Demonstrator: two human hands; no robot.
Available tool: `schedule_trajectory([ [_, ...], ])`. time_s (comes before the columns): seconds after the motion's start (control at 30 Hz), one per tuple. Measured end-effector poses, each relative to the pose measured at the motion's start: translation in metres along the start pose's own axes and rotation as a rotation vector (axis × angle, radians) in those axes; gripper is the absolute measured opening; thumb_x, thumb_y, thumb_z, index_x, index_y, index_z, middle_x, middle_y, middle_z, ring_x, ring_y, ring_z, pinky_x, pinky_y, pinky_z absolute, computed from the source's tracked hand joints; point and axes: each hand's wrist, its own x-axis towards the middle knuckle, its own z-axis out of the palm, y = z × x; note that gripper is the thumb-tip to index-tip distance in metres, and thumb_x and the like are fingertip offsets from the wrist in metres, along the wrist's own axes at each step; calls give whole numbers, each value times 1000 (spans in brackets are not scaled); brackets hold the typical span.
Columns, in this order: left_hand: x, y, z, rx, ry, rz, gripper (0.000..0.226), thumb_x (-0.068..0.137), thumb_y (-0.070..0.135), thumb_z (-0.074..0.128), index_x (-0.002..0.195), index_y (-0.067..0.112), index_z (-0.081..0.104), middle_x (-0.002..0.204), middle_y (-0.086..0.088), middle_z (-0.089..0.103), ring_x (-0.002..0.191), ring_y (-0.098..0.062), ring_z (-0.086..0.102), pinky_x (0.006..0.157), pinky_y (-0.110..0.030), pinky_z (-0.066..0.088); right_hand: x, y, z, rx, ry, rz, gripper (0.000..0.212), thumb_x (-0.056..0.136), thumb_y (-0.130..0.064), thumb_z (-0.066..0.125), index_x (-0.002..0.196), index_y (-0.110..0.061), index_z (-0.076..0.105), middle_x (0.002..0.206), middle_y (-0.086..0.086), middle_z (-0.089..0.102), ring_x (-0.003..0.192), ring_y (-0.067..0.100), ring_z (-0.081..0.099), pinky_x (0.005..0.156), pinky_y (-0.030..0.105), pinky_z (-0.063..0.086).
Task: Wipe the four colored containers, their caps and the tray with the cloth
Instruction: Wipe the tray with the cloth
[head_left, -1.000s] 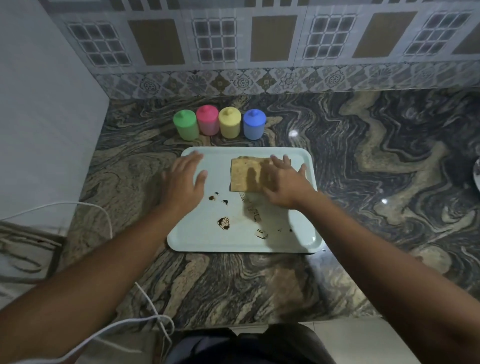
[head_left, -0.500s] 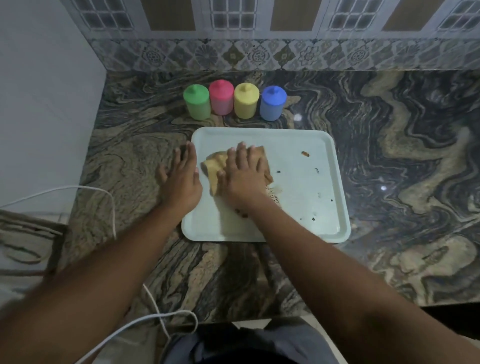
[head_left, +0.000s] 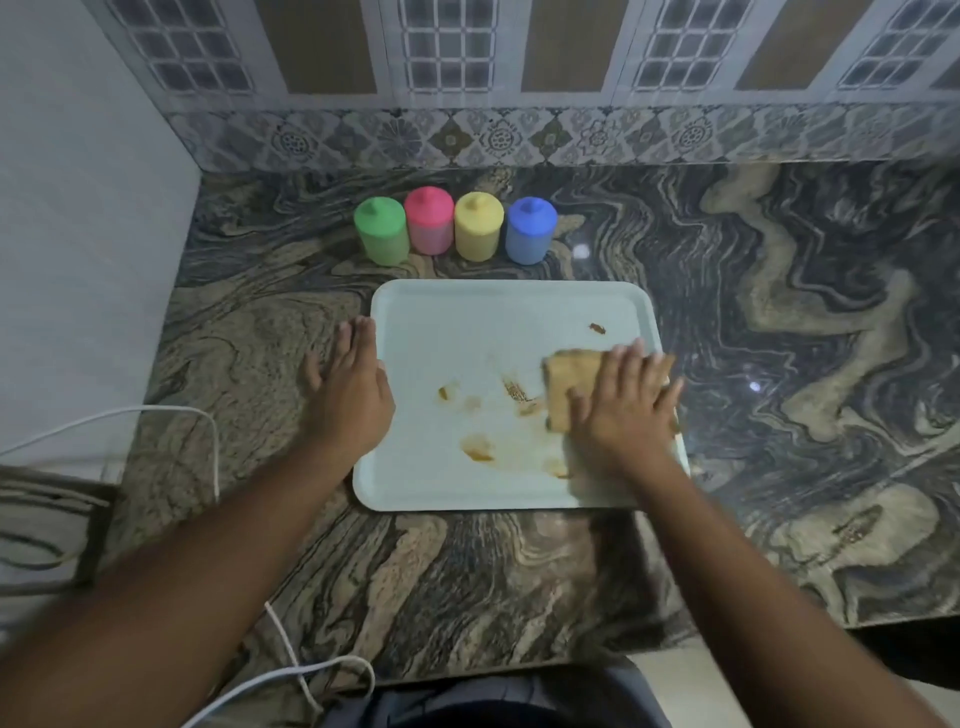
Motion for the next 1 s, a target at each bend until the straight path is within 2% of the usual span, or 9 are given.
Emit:
schedule_trajectory([
  [0.07, 1, -1, 1, 7, -10, -2, 61, 103, 22, 30, 158, 14, 6, 167, -1, 13, 154, -15, 4, 121, -55, 5, 39, 2, -14, -28, 40, 64, 83, 104, -57, 10, 160, 1, -11, 169, 23, -16, 156, 40, -21, 123, 64, -13],
  [0.2, 1, 1, 4, 24, 3, -18, 61, 103, 22, 31, 159, 15, 7, 167, 0, 13, 154, -14, 4, 120, -55, 6, 78, -66, -15, 17, 73, -59, 85, 104, -56, 14, 159, 6, -6, 168, 28, -13, 155, 44, -17, 124, 63, -10],
  [0.4, 1, 5, 4, 6, 23, -48, 60, 103, 20, 30, 158, 15, 7, 167, 1, 13, 154, -13, 3, 121, -54, 4, -31, -96, 21, -31, -36, -427, 83, 104, -58, 13, 161, -3, -12, 168, 19, -22, 155, 36, -26, 122, 61, -19],
  [0.5, 1, 4, 4, 11, 32, -37, 60, 103, 19, 31, 158, 15, 9, 166, 0, 15, 154, -14, 5, 121, -55, 6, -35, -43, 12, -142, -93, -308, 80, 105, -58, 7, 158, -4, -21, 164, 18, -31, 151, 35, -33, 122, 62, -17],
  [0.6, 0, 5, 5, 10, 40, -34, 60, 102, 18, 33, 158, 15, 11, 166, 0, 17, 154, -15, 7, 121, -55, 7, 11, 2, -15, -101, -58, -38, 84, 105, -57, 10, 159, 3, -14, 167, 25, -20, 155, 40, -22, 124, 62, -13],
  [0.67, -1, 5, 4, 8, 39, -30, 60, 102, 18, 33, 158, 14, 11, 166, -1, 17, 154, -15, 7, 120, -56, 7, 42, -4, -24, -66, -15, -11, 85, 106, -55, 14, 157, 7, -13, 167, 29, -16, 155, 43, -19, 125, 61, -11],
  [0.77, 0, 6, 4, 16, 28, -31, 60, 103, 18, 32, 159, 15, 9, 166, 0, 15, 154, -15, 6, 121, -55, 6, 60, -62, -14, -37, 14, -118, 84, 106, -54, 12, 156, 7, -14, 166, 29, -17, 155, 44, -19, 124, 59, -15],
  [0.87, -1, 7, 3, 11, 25, -43, 61, 102, 18, 31, 158, 15, 9, 166, -1, 15, 154, -15, 5, 121, -55, 4, 17, -100, 11, -1, -14, -352, 81, 106, -54, 11, 158, 3, -12, 167, 25, -19, 155, 41, -22, 126, 54, -13],
  [1.0, 0, 6, 2, -6, 25, -43, 61, 102, 17, 31, 158, 15, 9, 166, 0, 15, 154, -14, 5, 121, -54, 3, -28, -49, 24, 26, -35, -443, 83, 101, -56, 5, 160, 0, -9, 169, 19, -18, 156, 35, -21, 129, 49, -9],
])
